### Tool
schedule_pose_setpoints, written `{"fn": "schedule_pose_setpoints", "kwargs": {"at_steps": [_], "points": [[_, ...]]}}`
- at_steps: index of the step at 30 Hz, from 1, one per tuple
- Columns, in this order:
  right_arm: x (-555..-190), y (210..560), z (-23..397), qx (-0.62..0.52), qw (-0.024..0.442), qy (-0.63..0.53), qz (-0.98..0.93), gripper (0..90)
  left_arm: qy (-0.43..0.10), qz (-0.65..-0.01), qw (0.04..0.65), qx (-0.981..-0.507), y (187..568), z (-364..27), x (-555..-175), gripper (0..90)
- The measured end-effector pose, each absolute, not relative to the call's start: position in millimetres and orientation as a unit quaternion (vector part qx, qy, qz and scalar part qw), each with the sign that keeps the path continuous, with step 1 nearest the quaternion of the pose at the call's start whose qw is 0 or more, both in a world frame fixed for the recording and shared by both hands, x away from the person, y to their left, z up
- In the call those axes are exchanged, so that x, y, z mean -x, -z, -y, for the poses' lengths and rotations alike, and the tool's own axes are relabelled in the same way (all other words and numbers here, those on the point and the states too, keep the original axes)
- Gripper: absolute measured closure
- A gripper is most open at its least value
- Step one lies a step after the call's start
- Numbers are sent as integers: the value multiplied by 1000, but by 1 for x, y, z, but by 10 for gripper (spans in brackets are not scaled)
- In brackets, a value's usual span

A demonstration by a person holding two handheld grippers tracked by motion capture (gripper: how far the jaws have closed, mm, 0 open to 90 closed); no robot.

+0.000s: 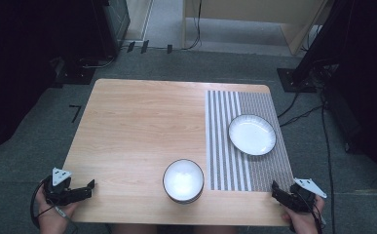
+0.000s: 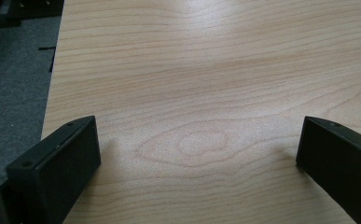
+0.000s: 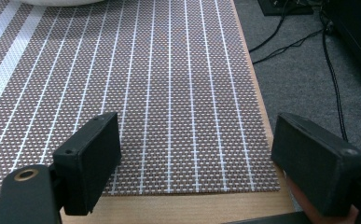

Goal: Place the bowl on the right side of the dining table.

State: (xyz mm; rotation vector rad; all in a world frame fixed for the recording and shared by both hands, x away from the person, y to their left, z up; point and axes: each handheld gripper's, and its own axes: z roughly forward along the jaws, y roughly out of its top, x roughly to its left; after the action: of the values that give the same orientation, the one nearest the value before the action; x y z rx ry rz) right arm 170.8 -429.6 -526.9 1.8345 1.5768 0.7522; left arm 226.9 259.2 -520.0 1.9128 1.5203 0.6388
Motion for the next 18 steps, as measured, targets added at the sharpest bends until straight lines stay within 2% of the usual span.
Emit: {"fn": "schedule_pose_setpoints", "kwargs": {"at_steps": [11, 18], "points": [[-171, 524, 432, -704, 288, -296, -578, 149, -245, -575, 305, -718, 521, -259, -225, 0], [-170, 517, 429, -704, 297, -303, -570, 150, -242, -577, 301, -720, 520, -259, -227, 0]]}}
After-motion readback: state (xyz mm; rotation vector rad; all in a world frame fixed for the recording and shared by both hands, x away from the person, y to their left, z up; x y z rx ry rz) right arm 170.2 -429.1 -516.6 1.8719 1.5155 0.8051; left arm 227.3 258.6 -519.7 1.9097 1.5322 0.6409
